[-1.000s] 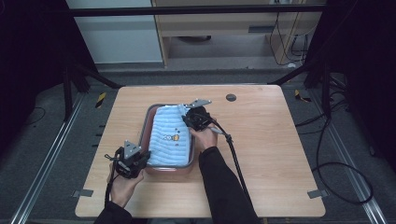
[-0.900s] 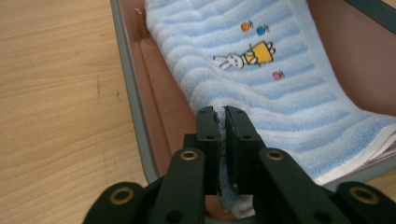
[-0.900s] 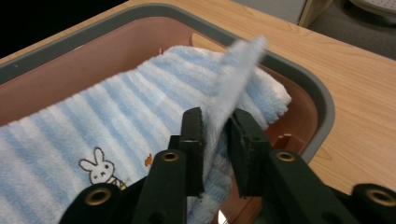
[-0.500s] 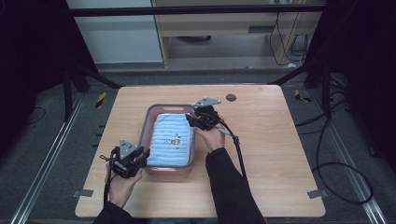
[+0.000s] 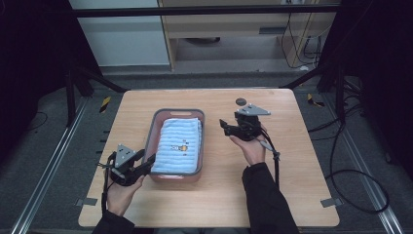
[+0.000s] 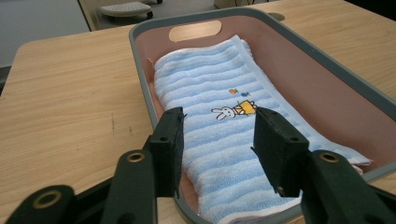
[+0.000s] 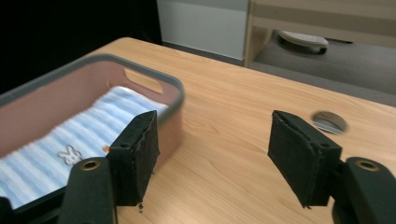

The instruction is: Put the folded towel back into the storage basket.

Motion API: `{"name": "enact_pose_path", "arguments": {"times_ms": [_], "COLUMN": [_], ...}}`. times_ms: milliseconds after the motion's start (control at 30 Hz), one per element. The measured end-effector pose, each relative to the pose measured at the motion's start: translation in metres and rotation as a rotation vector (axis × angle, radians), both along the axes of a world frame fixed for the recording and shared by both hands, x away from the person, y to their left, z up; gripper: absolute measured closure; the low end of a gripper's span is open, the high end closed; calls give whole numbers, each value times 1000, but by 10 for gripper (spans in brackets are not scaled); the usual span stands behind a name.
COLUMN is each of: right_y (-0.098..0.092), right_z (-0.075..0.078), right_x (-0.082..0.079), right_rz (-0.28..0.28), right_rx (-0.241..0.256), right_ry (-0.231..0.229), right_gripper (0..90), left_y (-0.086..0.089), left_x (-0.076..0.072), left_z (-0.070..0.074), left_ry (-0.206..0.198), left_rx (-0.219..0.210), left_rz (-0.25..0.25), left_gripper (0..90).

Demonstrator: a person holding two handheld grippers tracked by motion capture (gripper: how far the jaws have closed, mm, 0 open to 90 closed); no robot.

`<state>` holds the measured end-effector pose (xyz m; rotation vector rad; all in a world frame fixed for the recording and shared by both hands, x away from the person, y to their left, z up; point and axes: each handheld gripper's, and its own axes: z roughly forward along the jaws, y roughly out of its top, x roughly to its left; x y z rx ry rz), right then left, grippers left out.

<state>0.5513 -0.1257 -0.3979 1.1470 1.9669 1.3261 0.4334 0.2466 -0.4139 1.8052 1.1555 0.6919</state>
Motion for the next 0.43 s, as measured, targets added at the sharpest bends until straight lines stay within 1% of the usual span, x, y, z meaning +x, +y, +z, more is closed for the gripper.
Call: {"name": "enact_pose_path", "arguments": {"times_ms": [33,67,100,133,167,200,233,267,300,333,400,433], "right_y": [-7,-7,-13,-27,-33,-33,-38,-50,-50,-60,-69,-69], "right_z": [-1,-1,-1,-3,-4,-4,-5,-7,-7,-10,-12,-12], "right_x": [-3,-3,-6,-12,-15,-15,-18,-24,-24,-29,-35,-35], "right_rz": [-10,-10,-20,-36,-45,-45,-51,-67,-67,-81,-88,-88], "right_rx": [-6,-6,-7,-8,-9,-9,-10,-13,-13,-18,-8,-8], "right_ry": [2,2,2,4,4,4,6,13,13,13,19,19], "right_gripper": [318,318,310,305,301,301,299,296,296,292,290,290], "left_y": [0,2,3,5,8,8,10,12,14,18,21,21], "left_x": [0,0,0,0,1,1,1,1,1,1,0,0], "left_z": [0,0,1,1,1,1,1,1,2,2,3,3], "left_ry": [0,-3,-5,-9,-17,-17,-22,-26,-30,-33,-38,-38], "left_rx": [0,-2,-5,-9,-12,-12,-11,-10,-10,-12,-14,-14], "left_rz": [0,-1,0,2,4,4,5,5,8,14,14,14], "left_gripper": [506,506,492,467,451,439,439,421,421,413,402,396]}}
